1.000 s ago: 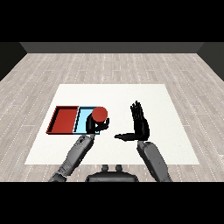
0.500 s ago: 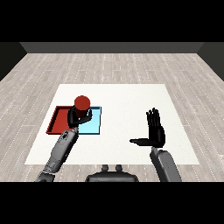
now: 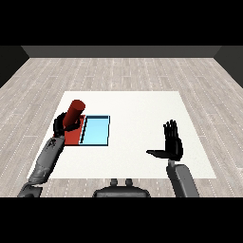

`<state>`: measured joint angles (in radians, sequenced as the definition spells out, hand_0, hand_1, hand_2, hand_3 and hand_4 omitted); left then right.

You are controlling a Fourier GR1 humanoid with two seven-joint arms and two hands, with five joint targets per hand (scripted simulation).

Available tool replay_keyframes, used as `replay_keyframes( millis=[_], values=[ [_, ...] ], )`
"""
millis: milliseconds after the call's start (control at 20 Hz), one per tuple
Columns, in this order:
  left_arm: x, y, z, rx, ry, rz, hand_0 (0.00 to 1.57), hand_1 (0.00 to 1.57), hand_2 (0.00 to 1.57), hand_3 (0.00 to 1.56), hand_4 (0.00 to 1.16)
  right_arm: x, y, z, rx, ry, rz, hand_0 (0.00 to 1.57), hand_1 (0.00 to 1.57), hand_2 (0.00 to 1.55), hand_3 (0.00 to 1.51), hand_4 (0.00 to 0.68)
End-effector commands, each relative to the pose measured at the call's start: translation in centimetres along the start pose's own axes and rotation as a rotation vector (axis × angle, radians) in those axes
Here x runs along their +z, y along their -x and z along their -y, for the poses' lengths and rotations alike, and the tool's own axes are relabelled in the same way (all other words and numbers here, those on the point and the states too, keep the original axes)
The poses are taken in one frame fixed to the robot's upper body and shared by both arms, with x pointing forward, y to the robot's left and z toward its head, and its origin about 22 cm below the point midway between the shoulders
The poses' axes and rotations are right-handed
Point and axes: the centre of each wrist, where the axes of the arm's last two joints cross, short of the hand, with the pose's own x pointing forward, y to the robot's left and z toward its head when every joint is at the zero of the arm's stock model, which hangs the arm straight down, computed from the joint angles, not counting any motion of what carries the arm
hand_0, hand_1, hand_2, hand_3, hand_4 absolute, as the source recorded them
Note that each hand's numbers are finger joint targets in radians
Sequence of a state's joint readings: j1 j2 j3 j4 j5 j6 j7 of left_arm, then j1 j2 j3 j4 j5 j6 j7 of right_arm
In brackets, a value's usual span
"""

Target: Pick the red can and put it in the red box

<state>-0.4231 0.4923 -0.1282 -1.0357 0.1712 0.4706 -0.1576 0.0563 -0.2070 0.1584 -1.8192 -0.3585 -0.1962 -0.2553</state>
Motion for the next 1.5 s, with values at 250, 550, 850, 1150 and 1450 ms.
replay_keyframes(
  millis=[250, 550, 850, 1150, 1450],
  values=[
    [-1.3, 7.2, -5.0, -0.315, -0.04, -0.416, 1.51, 1.51, 1.43, 1.36, 0.97, -1.0, 1.8, 1.4, -0.008, 0.023, 0.005, 0.0, 0.0, 0.0, 0.0, 0.0],
    [0.5, 10.4, -3.4, -0.414, 0.021, -0.555, 0.0, 0.0, 0.32, 0.0, 0.71, -1.2, 4.2, 1.3, 0.046, 0.014, -0.021, 0.0, 0.0, 0.0, 0.0, 0.0],
    [0.8, 11.2, -4.0, -0.426, 0.218, -0.576, 0.0, 0.0, 0.0, 0.0, 0.56, -2.4, 4.0, 1.6, 0.029, 0.042, -0.007, 0.0, 0.0, 0.0, 0.0, 0.0],
    [0.0, 10.6, -4.2, -0.33, 0.048, -0.528, 0.0, 0.0, 0.0, 0.0, 0.0, -3.8, 4.9, 0.4, 0.03, 0.009, -0.005, 0.0, 0.0, 0.0, 0.0, 0.0],
    [-2.8, 6.6, -2.0, 0.249, -0.002, -0.07, 0.47, 0.47, 0.47, 0.0, 0.0, -1.5, 4.7, 0.6, -0.021, 0.003, 0.001, 0.0, 0.0, 0.0, 0.0, 0.0]
  ],
)
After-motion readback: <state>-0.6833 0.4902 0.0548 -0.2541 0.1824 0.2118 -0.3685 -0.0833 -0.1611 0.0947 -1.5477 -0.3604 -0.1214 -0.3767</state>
